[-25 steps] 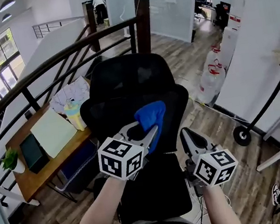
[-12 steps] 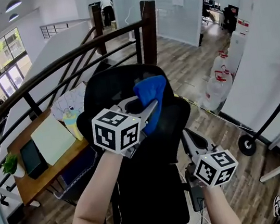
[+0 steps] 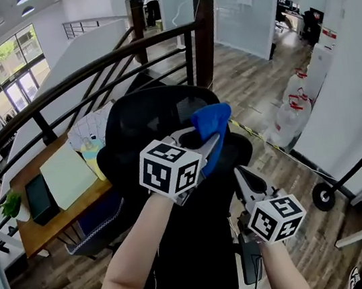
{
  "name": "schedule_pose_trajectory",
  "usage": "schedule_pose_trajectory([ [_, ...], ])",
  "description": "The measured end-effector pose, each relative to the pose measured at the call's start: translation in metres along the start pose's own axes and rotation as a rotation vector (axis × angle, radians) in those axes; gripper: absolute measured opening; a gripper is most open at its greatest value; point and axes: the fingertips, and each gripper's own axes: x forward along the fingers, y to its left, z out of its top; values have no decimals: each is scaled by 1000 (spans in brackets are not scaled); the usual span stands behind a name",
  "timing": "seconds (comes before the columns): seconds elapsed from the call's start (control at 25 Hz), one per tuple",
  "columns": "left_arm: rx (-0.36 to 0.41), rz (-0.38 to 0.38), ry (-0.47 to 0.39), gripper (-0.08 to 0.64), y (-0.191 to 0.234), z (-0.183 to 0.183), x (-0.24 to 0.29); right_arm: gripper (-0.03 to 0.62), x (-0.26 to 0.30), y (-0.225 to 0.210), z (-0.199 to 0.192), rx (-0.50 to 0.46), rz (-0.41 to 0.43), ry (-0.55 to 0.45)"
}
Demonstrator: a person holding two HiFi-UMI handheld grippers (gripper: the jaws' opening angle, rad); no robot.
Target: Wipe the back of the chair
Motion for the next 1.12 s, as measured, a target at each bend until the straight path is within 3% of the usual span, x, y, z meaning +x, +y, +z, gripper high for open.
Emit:
schedule_pose_trajectory([
  [0.36, -17, 45, 29, 100, 18, -11, 12, 31, 18, -7, -4, 30, 43, 1],
  [0.68, -14, 88, 28, 100, 27, -12, 7, 31, 37, -15, 19, -24, 54, -28],
  [1.12, -9, 163, 58, 100, 60, -16, -14, 31, 64, 9, 28, -59, 100, -22],
])
